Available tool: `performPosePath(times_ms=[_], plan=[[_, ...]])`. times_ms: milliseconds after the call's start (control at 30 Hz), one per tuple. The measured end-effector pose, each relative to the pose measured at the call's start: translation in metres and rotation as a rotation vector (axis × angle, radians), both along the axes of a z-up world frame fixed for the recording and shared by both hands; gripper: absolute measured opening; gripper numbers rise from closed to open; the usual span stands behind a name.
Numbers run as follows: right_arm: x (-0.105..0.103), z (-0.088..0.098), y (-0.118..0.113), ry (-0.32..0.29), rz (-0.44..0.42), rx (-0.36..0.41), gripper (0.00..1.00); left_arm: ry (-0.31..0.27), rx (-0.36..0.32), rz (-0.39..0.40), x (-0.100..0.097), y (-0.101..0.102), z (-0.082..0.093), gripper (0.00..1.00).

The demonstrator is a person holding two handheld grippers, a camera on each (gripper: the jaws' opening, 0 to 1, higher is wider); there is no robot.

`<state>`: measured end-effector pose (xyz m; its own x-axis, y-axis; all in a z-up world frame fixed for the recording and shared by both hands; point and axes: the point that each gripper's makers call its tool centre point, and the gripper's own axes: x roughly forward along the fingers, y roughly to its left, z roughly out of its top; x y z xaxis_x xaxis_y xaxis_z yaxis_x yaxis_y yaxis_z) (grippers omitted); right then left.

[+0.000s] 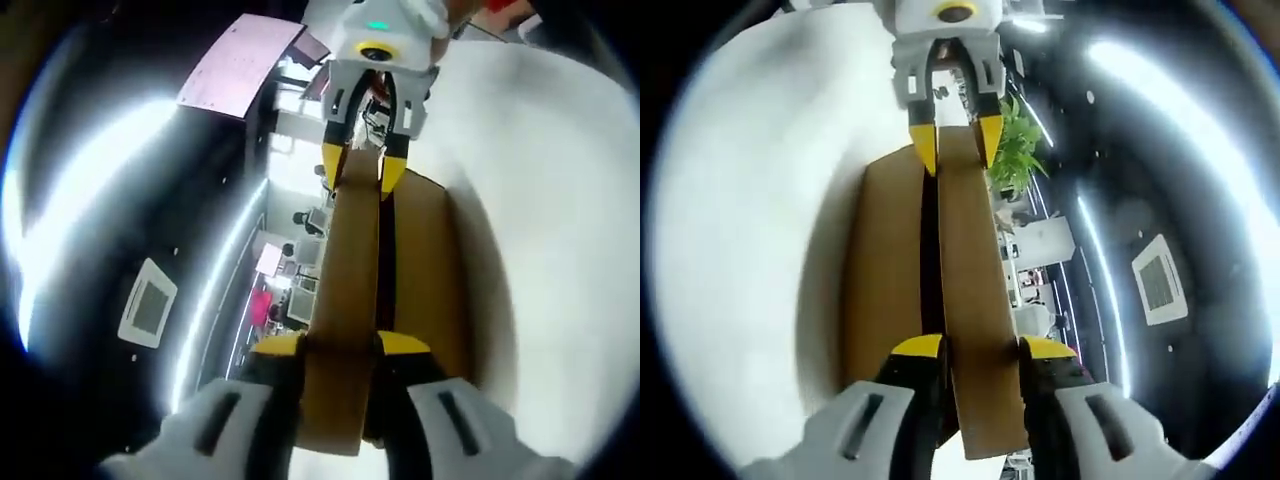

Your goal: Operate the shoe box by opening the lid, removing the specified soft item, and placing it in the target area until the item is outside and the box remains undamaged.

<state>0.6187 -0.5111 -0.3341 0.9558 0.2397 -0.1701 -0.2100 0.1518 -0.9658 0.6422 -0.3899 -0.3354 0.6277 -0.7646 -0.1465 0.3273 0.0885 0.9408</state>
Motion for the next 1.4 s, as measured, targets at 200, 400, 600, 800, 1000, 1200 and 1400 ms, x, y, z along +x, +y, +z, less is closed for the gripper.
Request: performPosePath(times_ms=[200,400,600,800,1000,1200,1400], plan=[[0.0,0.002,0.0,-0.009,0.001,0.001,0.28,-0.004,0.013,0.016,0.003,-0.002,0.006,0.31],[0.001,0.005,0.0,-0.02,0.007,0.009,0.27,-0.005,0.013,0.023,0.005,-0.001,0.007,0.3],[0.002,0.006,0.0,-0.023,0.01,0.013,0.27,0.004,0.01,0.031,0.011,-0.002,0.007,0.31],[0.003,0.007,0.0,-0.027,0.008,0.015,0.28,0.003,0.008,0.044,0.015,-0.001,0.005,0.31],[0.007,0.009,0.001,-0.037,0.011,0.019,0.28,0.004,0.001,0.042,0.016,-0.001,0.007,0.31],[0.009,0.016,0.001,-0.045,0.007,0.026,0.28,0.018,-0.029,0.033,0.017,0.0,0.013,0.31],[0.01,0.017,0.0,-0.044,0.006,0.036,0.28,0.075,-0.073,0.012,0.018,-0.001,0.017,0.32]])
